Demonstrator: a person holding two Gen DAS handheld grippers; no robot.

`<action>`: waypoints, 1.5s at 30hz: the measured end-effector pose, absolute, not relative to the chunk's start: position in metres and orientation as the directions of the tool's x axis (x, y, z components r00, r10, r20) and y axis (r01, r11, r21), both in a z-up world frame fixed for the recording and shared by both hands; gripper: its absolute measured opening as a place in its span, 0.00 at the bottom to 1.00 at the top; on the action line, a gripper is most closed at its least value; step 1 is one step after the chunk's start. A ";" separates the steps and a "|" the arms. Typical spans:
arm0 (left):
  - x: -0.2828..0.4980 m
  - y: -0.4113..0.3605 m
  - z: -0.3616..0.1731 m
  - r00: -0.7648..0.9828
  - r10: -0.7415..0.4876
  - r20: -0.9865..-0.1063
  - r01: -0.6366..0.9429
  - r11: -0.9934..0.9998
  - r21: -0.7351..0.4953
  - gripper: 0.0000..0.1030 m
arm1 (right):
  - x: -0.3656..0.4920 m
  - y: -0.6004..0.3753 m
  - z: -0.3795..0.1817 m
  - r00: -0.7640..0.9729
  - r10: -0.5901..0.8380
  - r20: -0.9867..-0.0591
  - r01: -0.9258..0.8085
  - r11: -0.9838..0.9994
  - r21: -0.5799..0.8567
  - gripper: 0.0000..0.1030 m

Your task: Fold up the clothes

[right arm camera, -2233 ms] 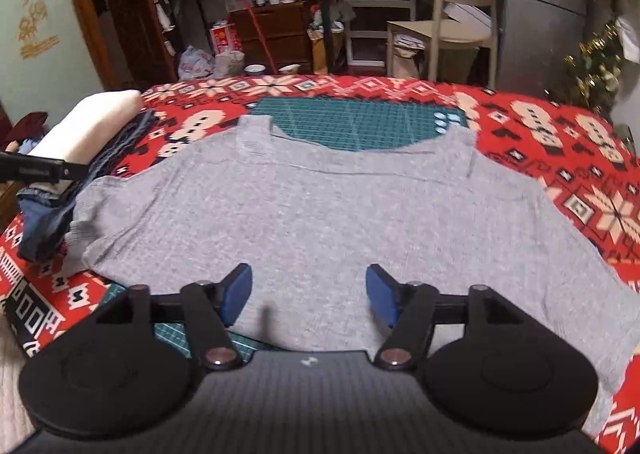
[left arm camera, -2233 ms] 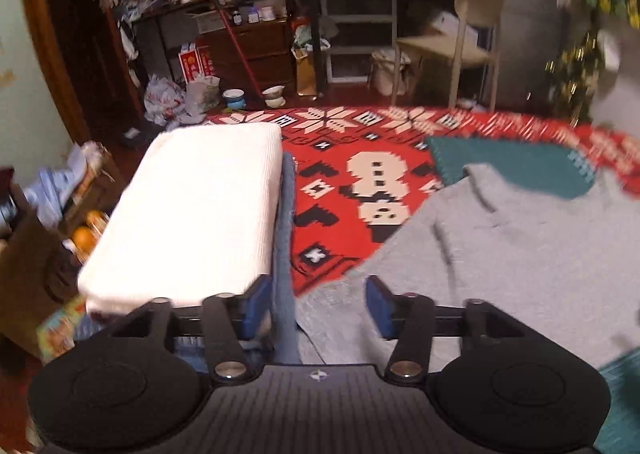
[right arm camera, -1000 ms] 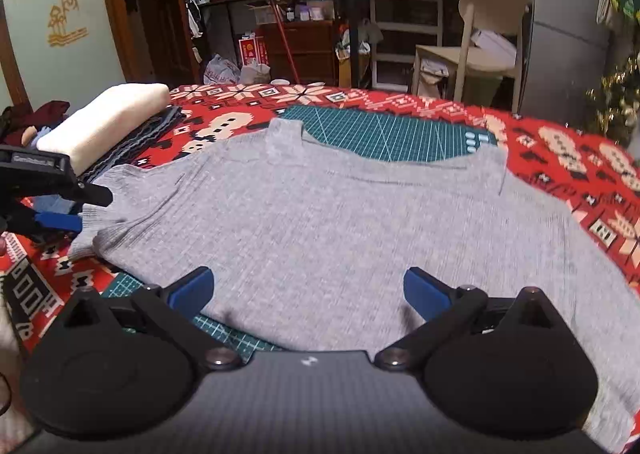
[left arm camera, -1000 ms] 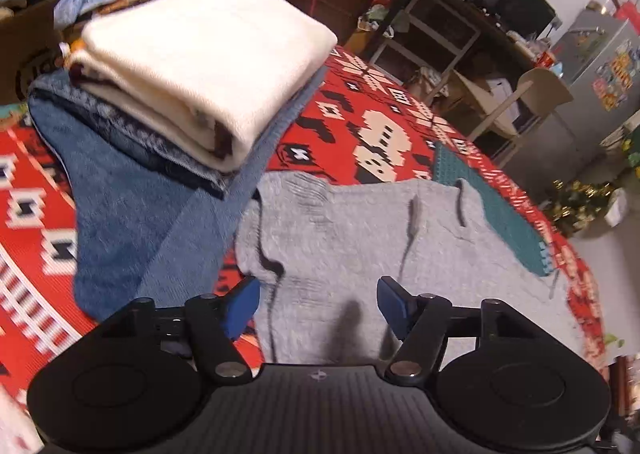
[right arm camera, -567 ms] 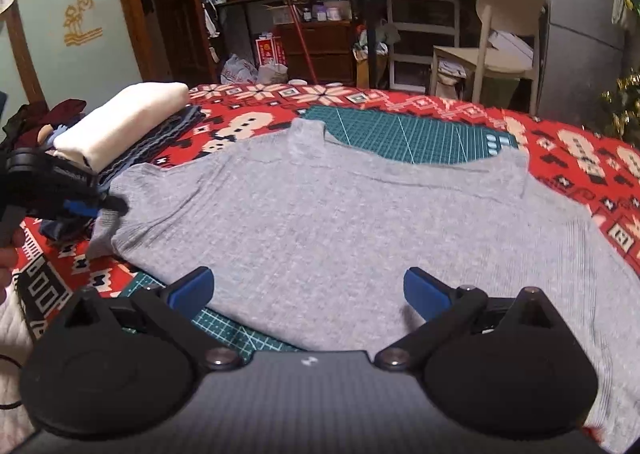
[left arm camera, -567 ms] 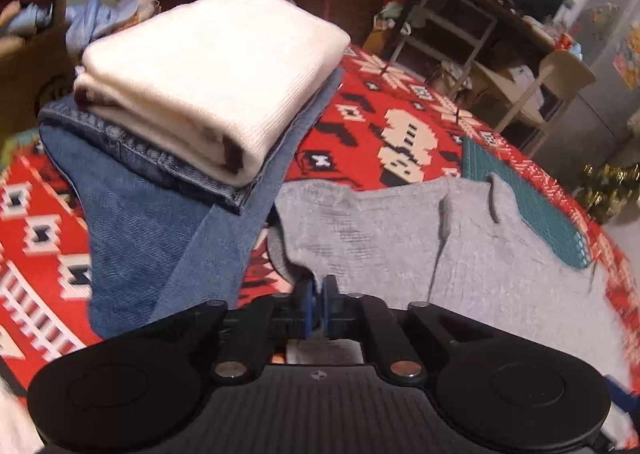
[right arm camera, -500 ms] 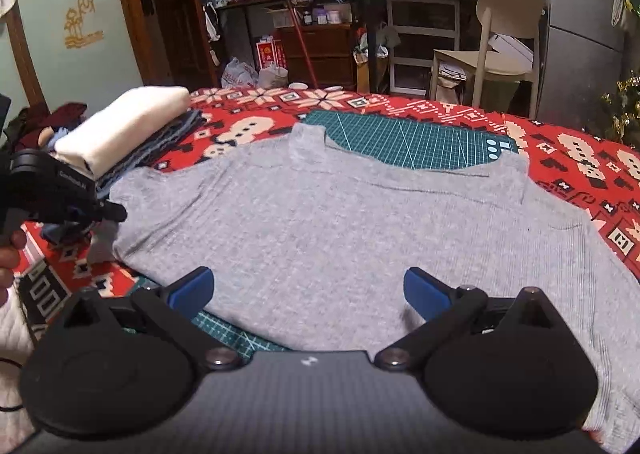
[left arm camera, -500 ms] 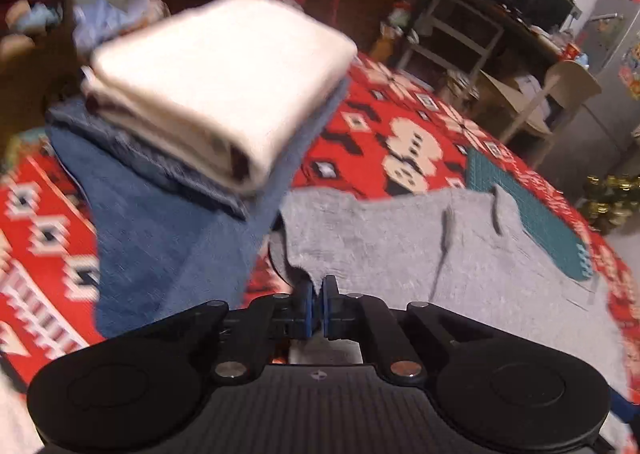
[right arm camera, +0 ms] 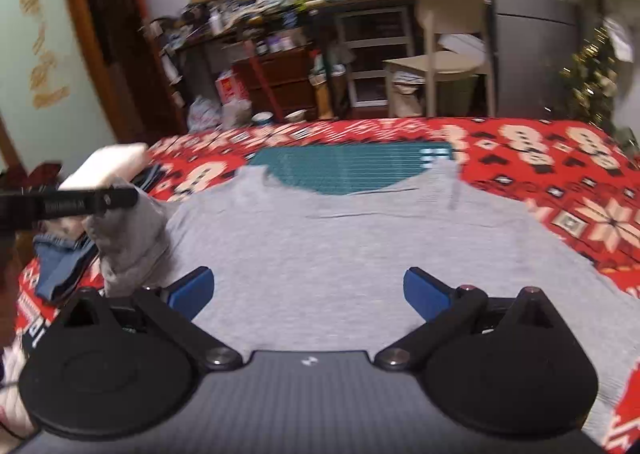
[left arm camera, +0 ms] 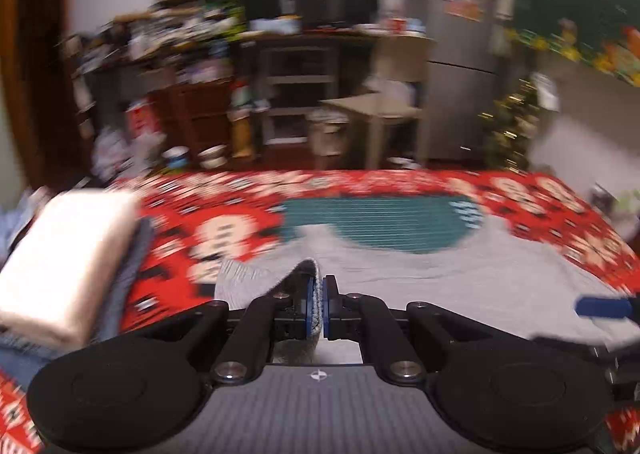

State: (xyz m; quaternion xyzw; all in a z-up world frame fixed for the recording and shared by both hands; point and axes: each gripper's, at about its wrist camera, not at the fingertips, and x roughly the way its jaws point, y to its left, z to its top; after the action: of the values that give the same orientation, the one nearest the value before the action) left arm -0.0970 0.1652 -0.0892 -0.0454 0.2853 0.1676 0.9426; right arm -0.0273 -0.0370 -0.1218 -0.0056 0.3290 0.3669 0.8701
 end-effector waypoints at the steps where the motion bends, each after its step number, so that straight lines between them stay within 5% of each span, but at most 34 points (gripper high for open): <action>1: -0.091 0.156 -0.091 0.791 0.265 -0.552 -0.306 0.952 0.019 0.04 | -0.024 -0.045 -0.121 0.524 0.629 -0.574 -0.623 0.743 0.246 0.99; 18: -0.051 0.091 -0.123 0.824 0.081 -0.561 -0.066 0.997 0.047 0.04 | 0.008 -0.087 -0.127 0.585 0.595 -0.552 -0.489 0.801 0.345 0.99; 25: -0.044 0.096 -0.149 0.753 0.000 -0.659 -0.014 1.000 -0.016 0.08 | 0.018 -0.082 -0.135 0.552 0.622 -0.555 -0.477 0.782 0.402 0.98; 30: -0.062 0.088 -0.141 0.777 -0.047 -0.628 0.040 0.999 -0.026 0.39 | 0.026 -0.068 -0.138 0.487 0.659 -0.573 -0.503 0.748 0.432 0.84; 38: -0.099 0.092 -0.140 0.775 -0.009 -0.631 0.029 0.999 0.021 0.40 | 0.017 -0.024 -0.131 0.378 0.693 -0.614 -0.695 0.651 0.307 0.36; 45: -0.115 0.124 -0.148 0.751 0.067 -0.657 -0.040 0.998 0.057 0.40 | -0.012 0.028 -0.136 0.363 0.665 -0.653 -0.827 0.553 0.104 0.33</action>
State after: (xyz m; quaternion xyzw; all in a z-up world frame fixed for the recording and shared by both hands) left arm -0.1148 0.1243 -0.1475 0.0196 0.3519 0.0287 0.9354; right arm -0.0119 0.0284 -0.1362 -0.1222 0.3318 0.4567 0.8163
